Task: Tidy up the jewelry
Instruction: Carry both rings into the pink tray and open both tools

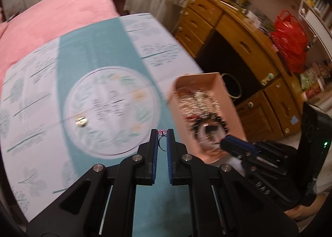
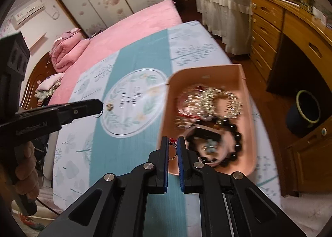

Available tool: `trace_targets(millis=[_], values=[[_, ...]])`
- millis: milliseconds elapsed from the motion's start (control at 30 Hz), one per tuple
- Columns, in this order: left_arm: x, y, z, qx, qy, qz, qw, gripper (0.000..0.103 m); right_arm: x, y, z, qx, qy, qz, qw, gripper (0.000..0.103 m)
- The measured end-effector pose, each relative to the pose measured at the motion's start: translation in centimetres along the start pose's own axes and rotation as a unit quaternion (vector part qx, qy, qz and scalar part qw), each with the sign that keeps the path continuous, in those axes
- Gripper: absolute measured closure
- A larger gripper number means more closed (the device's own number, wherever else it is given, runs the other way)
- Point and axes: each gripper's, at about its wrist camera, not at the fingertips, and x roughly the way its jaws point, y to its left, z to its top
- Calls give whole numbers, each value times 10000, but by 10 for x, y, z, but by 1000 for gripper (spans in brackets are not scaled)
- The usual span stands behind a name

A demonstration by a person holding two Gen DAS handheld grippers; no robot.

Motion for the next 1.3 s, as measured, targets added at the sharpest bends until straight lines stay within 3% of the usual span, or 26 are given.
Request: trace_targets(millis=[300,467,867,1300], values=[[35,-60,2,350,227,-182,9990,97,-3,-42,-7,29,110,-132,9998,95],[47,-74,2,369,302,-155,9987,97,-4,-59,-6,48,134,-165,9998,95],[58,-81,7,335,382,-27,9987,96,-2,-70,-1,196,259,9,9995,94],[49,-54,-4,129,493,96,9987,96,7,-54,3,201,349,43,9992,90]])
